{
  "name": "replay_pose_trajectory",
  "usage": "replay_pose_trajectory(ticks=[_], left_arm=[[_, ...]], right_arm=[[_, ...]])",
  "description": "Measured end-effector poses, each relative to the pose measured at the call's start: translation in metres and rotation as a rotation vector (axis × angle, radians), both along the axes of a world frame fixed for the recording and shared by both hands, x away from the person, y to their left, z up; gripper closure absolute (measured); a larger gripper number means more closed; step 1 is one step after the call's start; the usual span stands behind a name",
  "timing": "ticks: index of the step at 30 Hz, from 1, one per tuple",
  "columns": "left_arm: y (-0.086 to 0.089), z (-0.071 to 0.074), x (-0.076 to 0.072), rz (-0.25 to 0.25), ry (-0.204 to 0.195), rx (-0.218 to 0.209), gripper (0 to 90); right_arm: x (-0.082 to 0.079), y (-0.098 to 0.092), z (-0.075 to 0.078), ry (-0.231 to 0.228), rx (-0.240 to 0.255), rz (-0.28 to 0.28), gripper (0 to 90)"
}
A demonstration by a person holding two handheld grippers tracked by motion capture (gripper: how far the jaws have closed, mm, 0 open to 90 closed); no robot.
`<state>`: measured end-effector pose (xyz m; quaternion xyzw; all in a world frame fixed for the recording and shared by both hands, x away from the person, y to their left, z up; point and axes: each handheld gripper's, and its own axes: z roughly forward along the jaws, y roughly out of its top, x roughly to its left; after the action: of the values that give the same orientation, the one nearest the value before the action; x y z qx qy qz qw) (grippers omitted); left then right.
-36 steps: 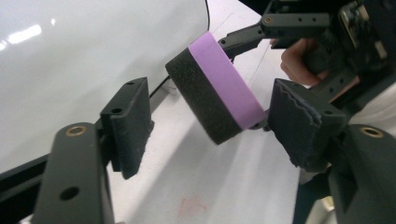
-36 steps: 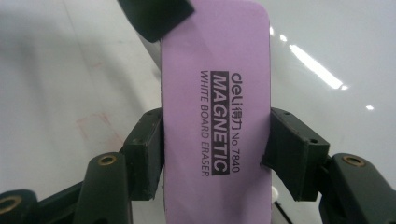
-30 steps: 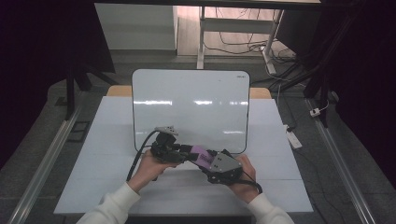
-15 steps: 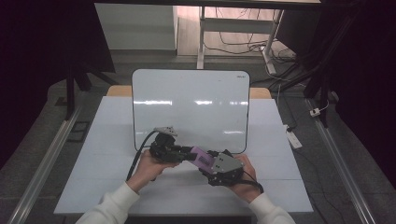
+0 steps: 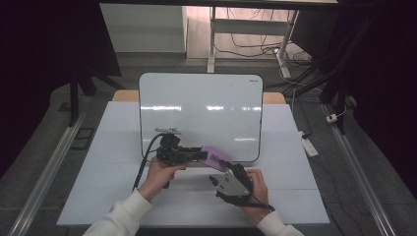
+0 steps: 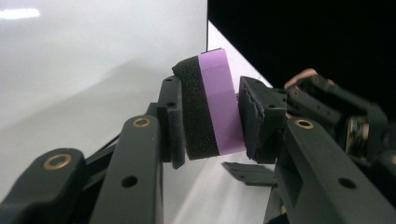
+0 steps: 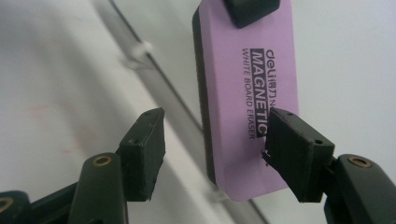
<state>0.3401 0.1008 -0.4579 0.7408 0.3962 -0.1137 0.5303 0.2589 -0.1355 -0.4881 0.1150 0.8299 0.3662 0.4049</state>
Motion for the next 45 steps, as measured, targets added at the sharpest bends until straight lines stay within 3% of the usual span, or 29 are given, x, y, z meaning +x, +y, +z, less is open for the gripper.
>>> replay_pose_trajectory(ticks=[5,9,13,21,24,27,28,30,33,34,35,39,42,45], left_arm=[[-0.007,0.0,0.003,0.017,0.054,-0.04,62.8],[-0.012,-0.001,0.006,0.028,0.107,-0.077,62.7],[-0.015,0.0,0.007,0.032,0.13,-0.096,62.7],[-0.017,0.0,0.007,0.028,0.136,-0.132,60.3],[-0.017,0.0,0.006,0.015,0.121,-0.149,52.9],[-0.017,0.002,0.004,0.016,0.094,-0.149,46.4],[-0.017,0.002,0.003,0.022,0.082,-0.147,40.5],[-0.012,0.005,0.001,0.055,0.039,-0.167,28.5],[-0.001,0.011,-0.003,0.083,-0.027,-0.162,22.5],[0.002,0.012,-0.005,0.079,-0.044,-0.15,22.0],[0.005,0.014,-0.009,0.083,-0.076,-0.119,21.7],[0.017,0.018,-0.022,0.082,-0.184,0.015,20.3],[0.025,0.018,-0.029,0.092,-0.223,0.075,20.0],[0.032,0.015,-0.035,0.104,-0.238,0.106,20.1]], right_arm=[[-0.001,0.006,-0.002,-0.109,-0.04,-0.08,40.9],[-0.002,0.011,-0.008,-0.235,-0.126,-0.122,42.9],[-0.002,0.012,-0.016,-0.363,-0.2,-0.17,48.2],[0.0,0.009,-0.014,-0.428,-0.277,-0.174,55.5],[-0.002,0.005,-0.009,-0.417,-0.268,-0.169,60.2],[0.0,0.001,-0.003,-0.374,-0.228,-0.167,62.2],[0.0,0.0,-0.001,-0.35,-0.21,-0.168,63.5],[0.002,-0.003,0.002,-0.315,-0.182,-0.162,64.0],[0.004,-0.011,0.005,-0.255,-0.141,-0.177,64.3],[0.006,-0.014,0.009,-0.222,-0.142,-0.199,64.4],[0.01,-0.017,0.009,-0.204,-0.097,-0.197,64.4],[0.027,-0.035,0.02,-0.055,0.047,-0.293,64.4],[0.036,-0.045,0.023,0.026,0.147,-0.342,64.3],[0.043,-0.052,0.023,0.084,0.201,-0.366,64.3]])
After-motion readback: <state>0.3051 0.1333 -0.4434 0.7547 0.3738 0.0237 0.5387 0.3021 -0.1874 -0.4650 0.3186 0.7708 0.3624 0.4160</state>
